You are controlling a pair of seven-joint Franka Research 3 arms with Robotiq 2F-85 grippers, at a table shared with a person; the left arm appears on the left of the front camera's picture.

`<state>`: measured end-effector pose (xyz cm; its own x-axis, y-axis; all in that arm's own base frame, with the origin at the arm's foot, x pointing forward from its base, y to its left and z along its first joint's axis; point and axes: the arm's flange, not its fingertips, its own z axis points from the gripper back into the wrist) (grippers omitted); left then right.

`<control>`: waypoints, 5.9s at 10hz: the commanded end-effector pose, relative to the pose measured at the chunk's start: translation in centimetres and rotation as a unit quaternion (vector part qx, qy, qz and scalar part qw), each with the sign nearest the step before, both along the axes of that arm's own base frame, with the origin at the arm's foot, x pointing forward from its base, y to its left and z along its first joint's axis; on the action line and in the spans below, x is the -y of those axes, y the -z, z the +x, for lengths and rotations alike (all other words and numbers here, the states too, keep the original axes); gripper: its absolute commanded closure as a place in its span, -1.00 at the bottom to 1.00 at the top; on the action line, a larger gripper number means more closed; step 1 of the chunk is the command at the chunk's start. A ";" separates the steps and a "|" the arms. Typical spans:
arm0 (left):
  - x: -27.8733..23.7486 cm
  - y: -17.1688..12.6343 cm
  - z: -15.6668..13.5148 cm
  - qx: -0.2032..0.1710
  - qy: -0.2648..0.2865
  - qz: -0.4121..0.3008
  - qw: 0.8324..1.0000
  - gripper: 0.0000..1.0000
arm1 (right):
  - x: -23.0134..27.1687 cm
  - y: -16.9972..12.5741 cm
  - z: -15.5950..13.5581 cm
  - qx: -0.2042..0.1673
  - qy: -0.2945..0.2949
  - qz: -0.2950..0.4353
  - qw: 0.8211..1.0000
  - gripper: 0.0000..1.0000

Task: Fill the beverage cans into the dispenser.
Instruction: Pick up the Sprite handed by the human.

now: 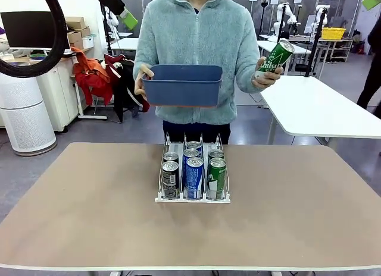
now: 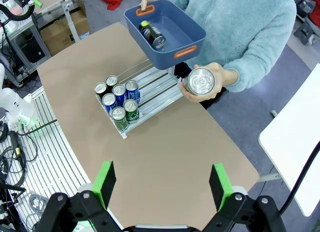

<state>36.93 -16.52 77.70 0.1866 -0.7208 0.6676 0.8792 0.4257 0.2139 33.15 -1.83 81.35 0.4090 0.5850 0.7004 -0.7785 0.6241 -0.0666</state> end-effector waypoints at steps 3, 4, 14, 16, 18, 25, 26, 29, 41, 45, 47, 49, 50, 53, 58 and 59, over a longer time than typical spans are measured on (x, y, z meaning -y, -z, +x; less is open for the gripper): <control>-0.2 0.2 0.1 0.001 0.007 -0.010 1.000 -1.00 | 0.0 0.1 -0.2 -0.003 -0.002 0.002 1.000 -1.00; -0.2 0.2 0.1 0.001 0.007 -0.010 1.000 -1.00 | 0.0 0.1 -0.2 -0.003 -0.002 0.002 1.000 -1.00; -0.2 0.2 0.1 0.001 0.007 -0.010 1.000 -1.00 | -1.1 1.5 2.2 -0.032 -0.016 -0.005 0.999 -1.00; -0.2 0.2 0.1 0.001 0.007 -0.010 1.000 -1.00 | -1.5 2.2 5.1 -0.047 -0.029 -0.036 0.998 -1.00; -0.2 0.2 0.1 0.001 0.007 -0.010 1.000 -1.00 | -2.6 3.8 7.4 -0.043 -0.033 -0.039 0.998 -1.00; -0.2 0.2 0.1 0.001 0.007 -0.010 1.000 -1.00 | -7.3 7.8 13.2 -0.030 -0.033 -0.063 0.997 -1.00; -0.2 0.2 0.1 0.001 0.007 -0.010 1.000 -1.00 | -7.6 8.0 14.4 -0.023 -0.041 -0.071 0.996 -1.00; -0.2 0.2 0.1 0.001 0.007 -0.010 1.000 -1.00 | -8.3 8.2 14.6 -0.037 -0.035 -0.068 0.996 -1.00; -0.2 0.2 0.1 0.001 0.007 -0.010 1.000 -1.00 | -7.5 10.4 19.6 -0.053 -0.063 -0.045 0.996 -1.00; -0.2 0.2 0.1 0.001 0.007 -0.010 1.000 -1.00 | -8.4 11.9 20.7 -0.066 -0.068 -0.034 0.995 -1.00; -0.2 0.2 0.1 0.001 0.007 -0.010 1.000 -1.00 | -8.5 12.4 20.7 -0.072 -0.070 -0.033 0.994 -1.00; -0.2 0.2 0.1 0.001 0.007 -0.010 1.000 -1.00 | -8.6 12.4 20.4 -0.080 -0.087 -0.031 0.993 -1.00; -0.2 0.2 0.1 0.001 0.007 -0.010 1.000 -1.00 | -8.8 12.6 20.6 -0.074 -0.054 -0.043 0.995 -1.00; -0.2 0.2 0.1 0.001 0.007 -0.010 1.000 -1.00 | -8.8 12.6 20.6 -0.074 -0.054 -0.043 0.995 -1.00; -0.2 0.2 0.1 0.001 0.007 -0.010 1.000 -1.00 | -8.4 12.5 20.7 -0.076 -0.037 -0.064 0.994 -1.00; -0.2 0.2 0.1 0.001 0.007 -0.010 1.000 -1.00 | -8.6 12.7 20.5 -0.075 -0.036 -0.072 0.994 -1.00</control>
